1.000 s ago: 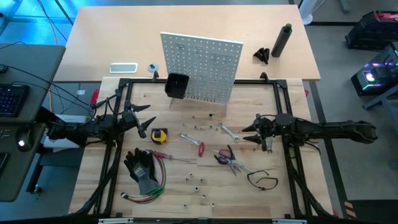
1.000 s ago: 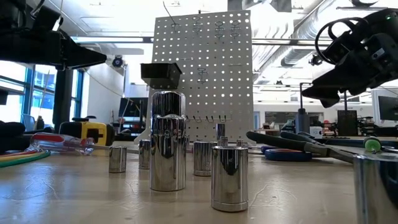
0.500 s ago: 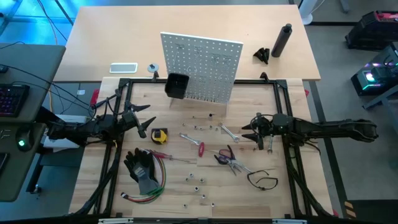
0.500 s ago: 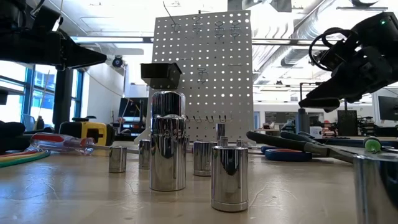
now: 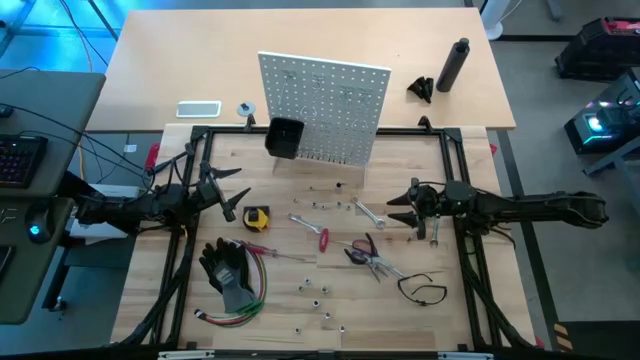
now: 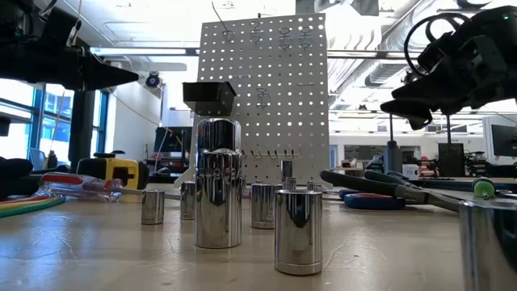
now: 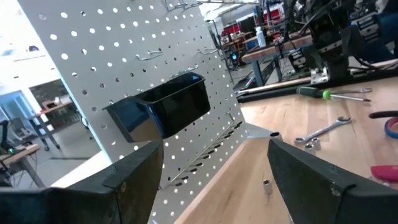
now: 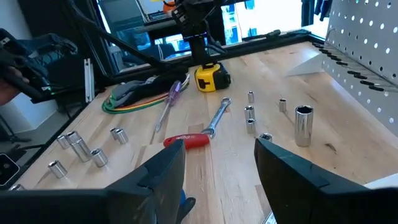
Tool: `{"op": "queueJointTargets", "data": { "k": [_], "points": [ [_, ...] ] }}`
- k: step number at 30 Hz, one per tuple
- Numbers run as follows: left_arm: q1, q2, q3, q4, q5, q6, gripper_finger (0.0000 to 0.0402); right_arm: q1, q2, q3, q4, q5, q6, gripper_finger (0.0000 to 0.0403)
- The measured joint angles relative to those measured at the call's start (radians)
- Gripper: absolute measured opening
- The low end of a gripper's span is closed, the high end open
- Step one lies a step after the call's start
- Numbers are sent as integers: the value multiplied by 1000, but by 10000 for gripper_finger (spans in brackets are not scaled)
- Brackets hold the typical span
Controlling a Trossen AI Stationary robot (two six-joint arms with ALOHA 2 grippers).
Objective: Hang tools onto peg board
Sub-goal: Hang the green screwdriver on the white peg board
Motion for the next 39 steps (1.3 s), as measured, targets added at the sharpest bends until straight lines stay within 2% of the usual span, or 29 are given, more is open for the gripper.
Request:
{"op": "queueJointTargets", "data": {
  "k": [8,20,27,33,39],
  "points": [
    [0,0,0,1,0,-45,282,0,0,0,7,0,-3,188],
    [0,0,0,6,9,-461,282,0,0,0,42,-35,54,188],
    [0,0,0,119,8,-540,282,0,1,6,205,-93,75,188],
    [0,0,0,229,9,-557,282,0,5,89,105,-102,19,188],
    [0,0,0,226,12,-575,282,0,53,167,-83,-103,-33,188]
  ]
}}
